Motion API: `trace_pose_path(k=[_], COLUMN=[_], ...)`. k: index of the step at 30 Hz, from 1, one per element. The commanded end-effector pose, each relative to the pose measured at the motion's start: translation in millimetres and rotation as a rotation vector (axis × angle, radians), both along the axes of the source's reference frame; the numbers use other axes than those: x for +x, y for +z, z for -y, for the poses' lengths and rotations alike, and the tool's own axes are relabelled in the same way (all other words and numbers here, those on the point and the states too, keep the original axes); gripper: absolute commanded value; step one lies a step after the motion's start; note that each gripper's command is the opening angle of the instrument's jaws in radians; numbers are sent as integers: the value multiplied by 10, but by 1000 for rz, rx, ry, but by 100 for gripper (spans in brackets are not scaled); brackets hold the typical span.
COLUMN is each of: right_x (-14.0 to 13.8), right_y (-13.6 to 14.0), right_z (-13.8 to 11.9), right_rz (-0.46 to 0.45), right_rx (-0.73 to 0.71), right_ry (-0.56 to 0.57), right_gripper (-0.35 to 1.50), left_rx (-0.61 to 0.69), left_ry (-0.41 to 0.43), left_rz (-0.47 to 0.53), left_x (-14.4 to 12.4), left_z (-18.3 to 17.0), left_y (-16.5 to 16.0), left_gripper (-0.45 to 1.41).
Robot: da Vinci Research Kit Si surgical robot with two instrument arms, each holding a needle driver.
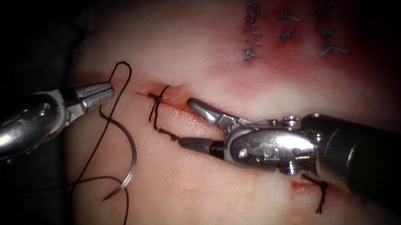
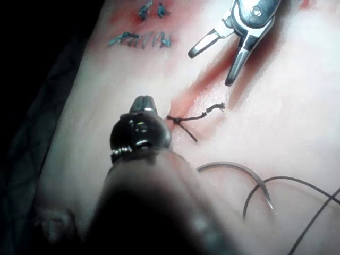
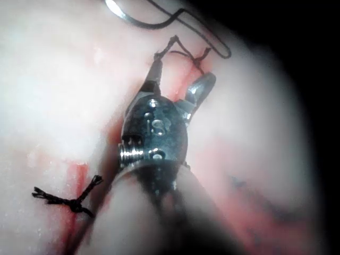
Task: Wound Closure
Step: Cut the suture end.
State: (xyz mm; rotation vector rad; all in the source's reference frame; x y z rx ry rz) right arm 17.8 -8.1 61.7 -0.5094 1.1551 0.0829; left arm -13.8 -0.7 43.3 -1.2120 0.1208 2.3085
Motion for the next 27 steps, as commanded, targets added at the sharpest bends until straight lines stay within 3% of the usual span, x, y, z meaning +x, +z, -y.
trace_pose_path(k=[1, 7, 14, 22, 27], right_x=[-14, -41, -47, -36, -24], right_y=[0, -14, -19, -14, -12], right_z=[1, -3, 4, 4, 6], right_rz=[11, 40, 42, 38, 40], right_rx=[1, 15, 11, 17, 25], right_ry=[7, 37, 40, 43, 31], right_gripper=[148, 148, 148, 148, 148], left_rx=[-5, -15, -32, -66, -100], left_ry=[-5, -25, 7, 98, 137], left_rz=[-4, -7, -32, -157, -207], left_x=[-8, -30, -39, -45, -40], left_z=[-12, -40, -7, 46, 64], left_y=[7, 25, 37, 41, 41], left_gripper=[-35, -35, -35, 66, 73])
